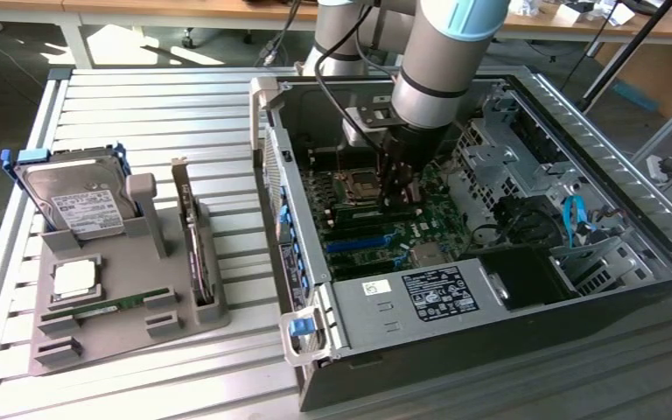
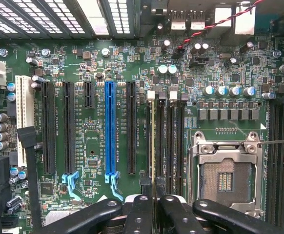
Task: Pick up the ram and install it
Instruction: 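Insert the ram into the slot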
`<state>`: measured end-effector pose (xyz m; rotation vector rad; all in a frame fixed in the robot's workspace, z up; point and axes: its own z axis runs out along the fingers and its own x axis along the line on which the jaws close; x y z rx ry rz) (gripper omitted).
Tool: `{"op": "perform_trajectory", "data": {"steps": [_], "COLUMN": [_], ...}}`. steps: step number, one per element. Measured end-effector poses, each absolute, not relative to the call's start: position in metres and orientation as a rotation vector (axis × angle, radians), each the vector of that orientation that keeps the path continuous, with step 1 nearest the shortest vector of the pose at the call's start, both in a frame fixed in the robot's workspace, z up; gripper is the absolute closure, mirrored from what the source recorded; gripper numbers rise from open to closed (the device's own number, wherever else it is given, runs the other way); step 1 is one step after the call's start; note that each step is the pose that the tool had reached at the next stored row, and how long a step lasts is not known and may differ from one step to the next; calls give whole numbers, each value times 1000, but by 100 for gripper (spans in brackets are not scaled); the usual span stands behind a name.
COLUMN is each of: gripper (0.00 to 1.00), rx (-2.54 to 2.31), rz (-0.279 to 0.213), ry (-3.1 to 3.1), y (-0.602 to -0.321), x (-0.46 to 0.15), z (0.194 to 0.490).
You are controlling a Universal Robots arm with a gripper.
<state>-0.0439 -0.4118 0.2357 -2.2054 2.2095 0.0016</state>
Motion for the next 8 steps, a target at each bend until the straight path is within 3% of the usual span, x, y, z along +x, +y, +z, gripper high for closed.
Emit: {"op": "perform_trajectory", "data": {"steps": [8], "gripper": [88], "rx": [-2205], "rz": [2], "ry": [2210], "y": [-412], "x": [-42], "z": [236]}}
